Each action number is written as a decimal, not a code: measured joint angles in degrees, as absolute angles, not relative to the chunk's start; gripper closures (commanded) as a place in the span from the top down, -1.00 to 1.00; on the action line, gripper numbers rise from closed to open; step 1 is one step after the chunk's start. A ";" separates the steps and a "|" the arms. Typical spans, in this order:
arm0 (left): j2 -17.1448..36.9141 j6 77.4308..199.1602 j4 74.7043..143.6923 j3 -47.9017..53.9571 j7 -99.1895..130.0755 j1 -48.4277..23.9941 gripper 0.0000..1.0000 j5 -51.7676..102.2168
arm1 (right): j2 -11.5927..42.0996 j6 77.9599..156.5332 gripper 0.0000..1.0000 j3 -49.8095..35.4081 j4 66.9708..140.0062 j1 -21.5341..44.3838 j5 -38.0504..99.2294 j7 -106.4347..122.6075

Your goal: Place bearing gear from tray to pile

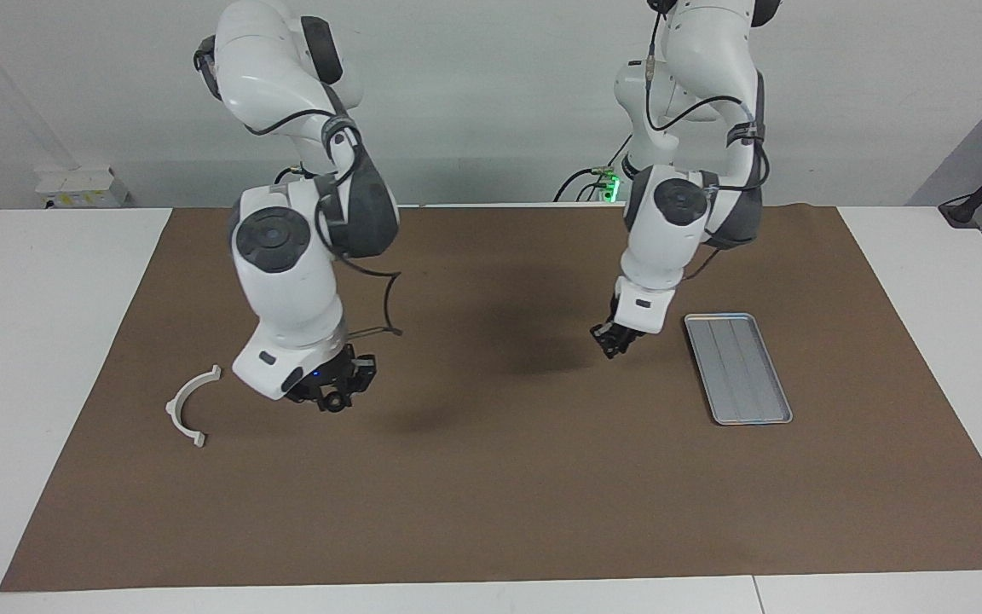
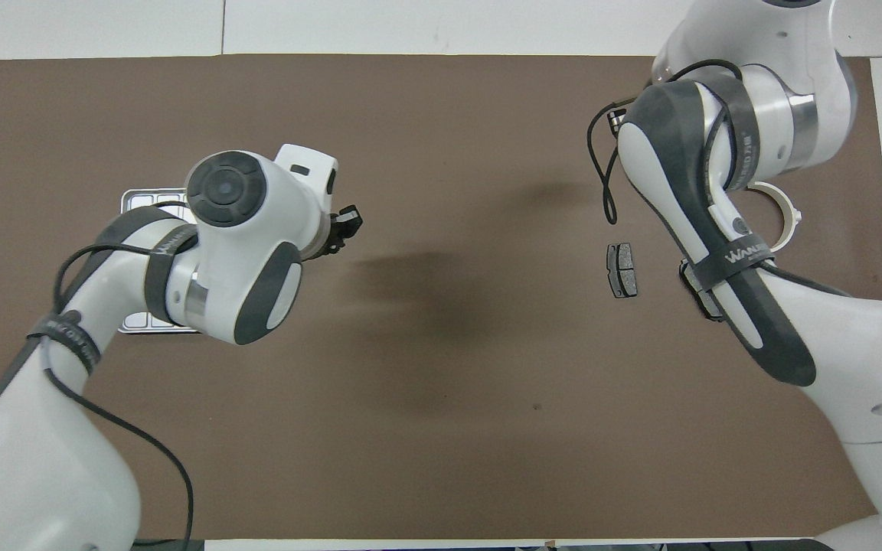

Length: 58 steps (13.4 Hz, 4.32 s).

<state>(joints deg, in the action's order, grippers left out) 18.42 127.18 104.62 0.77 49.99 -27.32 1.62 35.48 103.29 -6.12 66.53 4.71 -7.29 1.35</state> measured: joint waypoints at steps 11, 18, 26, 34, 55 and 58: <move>26.86 129.09 101.19 0.57 54.95 -32.95 -1.00 1.60 | 36.95 134.85 -1.00 -6.50 89.08 -1.80 -7.17 8.22; 26.83 129.80 101.52 0.28 55.57 -33.25 1.00 1.57 | 36.73 135.52 1.00 -6.54 89.81 -1.70 -7.17 8.22; 7.72 111.23 97.76 -2.80 45.11 -19.62 1.00 -0.30 | 26.70 118.79 1.00 -7.25 89.24 5.76 -6.99 -5.49; -2.39 97.21 99.94 -2.61 20.88 -8.55 1.00 -0.30 | 24.16 116.47 1.00 -7.67 89.30 28.09 -4.77 -52.85; -2.38 93.97 98.59 0.24 12.41 -2.69 1.00 2.79 | 41.59 125.04 1.00 -6.36 80.91 35.47 -9.43 -63.18; -2.37 92.12 98.46 0.10 12.30 -2.69 1.00 2.79 | 41.97 124.84 0.43 -6.29 80.19 35.46 -9.46 -63.18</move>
<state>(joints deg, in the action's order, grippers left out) -2.37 92.12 98.46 0.10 12.30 -2.69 2.79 41.97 124.84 -6.29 80.19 35.46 -9.46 -63.18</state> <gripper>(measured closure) 0.000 0.066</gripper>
